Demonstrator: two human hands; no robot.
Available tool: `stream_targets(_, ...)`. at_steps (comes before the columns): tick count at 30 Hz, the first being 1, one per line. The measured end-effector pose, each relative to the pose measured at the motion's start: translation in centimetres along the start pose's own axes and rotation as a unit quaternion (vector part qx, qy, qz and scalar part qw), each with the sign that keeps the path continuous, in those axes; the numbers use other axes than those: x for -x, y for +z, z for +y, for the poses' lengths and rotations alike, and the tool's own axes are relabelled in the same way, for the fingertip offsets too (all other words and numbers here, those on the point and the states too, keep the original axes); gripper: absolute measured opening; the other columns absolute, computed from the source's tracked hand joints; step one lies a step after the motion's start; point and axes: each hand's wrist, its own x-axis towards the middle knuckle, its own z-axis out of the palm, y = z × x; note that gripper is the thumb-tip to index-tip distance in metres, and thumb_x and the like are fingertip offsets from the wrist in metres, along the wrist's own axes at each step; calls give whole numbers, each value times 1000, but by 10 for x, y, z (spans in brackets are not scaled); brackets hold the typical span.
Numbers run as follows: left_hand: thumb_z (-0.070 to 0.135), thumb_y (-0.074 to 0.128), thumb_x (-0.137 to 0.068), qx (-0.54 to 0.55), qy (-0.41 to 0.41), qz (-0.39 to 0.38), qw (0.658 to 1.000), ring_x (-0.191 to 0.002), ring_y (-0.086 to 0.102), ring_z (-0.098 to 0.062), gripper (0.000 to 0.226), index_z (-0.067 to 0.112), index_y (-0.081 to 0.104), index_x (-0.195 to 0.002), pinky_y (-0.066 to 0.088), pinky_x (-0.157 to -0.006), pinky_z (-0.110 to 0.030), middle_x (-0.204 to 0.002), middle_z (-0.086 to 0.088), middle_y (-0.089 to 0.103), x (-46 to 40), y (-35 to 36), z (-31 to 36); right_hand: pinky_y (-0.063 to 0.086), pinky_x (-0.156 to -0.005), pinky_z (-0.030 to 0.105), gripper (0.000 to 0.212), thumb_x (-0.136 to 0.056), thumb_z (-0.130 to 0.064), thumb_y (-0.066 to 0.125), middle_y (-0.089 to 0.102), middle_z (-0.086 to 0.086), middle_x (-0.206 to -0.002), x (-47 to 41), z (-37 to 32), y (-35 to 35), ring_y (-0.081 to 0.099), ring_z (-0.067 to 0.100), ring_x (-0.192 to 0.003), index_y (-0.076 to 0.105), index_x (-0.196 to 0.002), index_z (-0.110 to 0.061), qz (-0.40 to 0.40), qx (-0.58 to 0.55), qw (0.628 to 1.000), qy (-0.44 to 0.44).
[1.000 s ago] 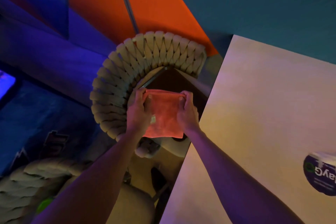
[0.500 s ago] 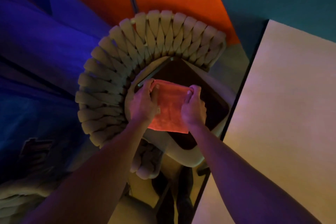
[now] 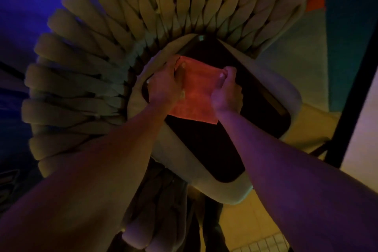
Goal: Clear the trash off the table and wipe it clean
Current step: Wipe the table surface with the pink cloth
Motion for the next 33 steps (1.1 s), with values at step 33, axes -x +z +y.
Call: stream_targets(33,49,48,-98,-168,-45,-139,975,-143,27,-40,72,25,15,-157,38,-105,-52,-159,-15,26,23,17,-14,44,-90,44,76,-91,-39,58,48,14,-139,-11,9,-1,54,39,-122,13,-151,-36,-104,136,984,55)
